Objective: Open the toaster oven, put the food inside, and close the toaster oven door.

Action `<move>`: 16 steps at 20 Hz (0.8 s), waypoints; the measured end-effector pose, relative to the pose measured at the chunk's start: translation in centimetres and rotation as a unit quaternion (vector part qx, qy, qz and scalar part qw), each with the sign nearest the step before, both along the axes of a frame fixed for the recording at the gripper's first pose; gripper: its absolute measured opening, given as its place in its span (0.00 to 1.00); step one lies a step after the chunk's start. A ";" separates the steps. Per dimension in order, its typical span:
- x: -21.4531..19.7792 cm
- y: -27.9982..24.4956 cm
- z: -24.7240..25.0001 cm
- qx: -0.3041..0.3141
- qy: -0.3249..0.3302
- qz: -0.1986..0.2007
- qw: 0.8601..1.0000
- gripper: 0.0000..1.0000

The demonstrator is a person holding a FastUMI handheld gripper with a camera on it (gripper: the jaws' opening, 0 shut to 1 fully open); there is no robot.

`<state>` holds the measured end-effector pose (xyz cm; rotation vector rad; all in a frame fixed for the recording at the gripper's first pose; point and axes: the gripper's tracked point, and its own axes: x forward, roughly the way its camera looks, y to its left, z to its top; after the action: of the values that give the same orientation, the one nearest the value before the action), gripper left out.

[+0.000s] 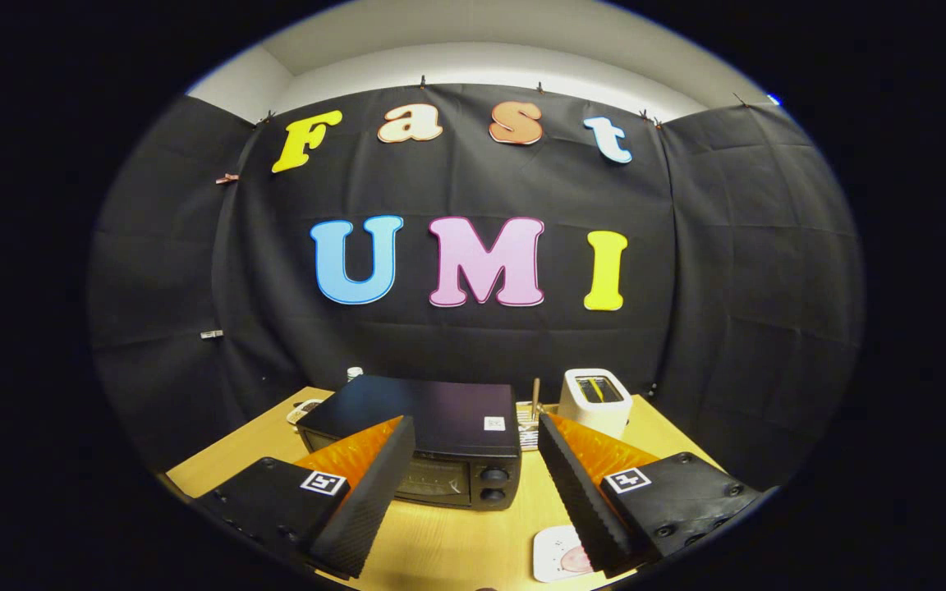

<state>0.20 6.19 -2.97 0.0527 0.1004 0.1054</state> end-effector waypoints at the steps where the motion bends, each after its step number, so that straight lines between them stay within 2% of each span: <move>1: 0.3 0.6 -0.6 0.002 0.007 0.001 1.000 0.98; 4: 1.6 2.3 -2.2 0.009 0.040 0.001 0.999 0.98; 9: 4.6 6.0 -4.0 0.021 0.057 0.004 0.998 0.98; 16: 7.7 10.3 -10.1 0.016 0.116 -0.002 0.993 0.98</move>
<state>7.87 16.46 -13.11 0.0972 0.3312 0.0971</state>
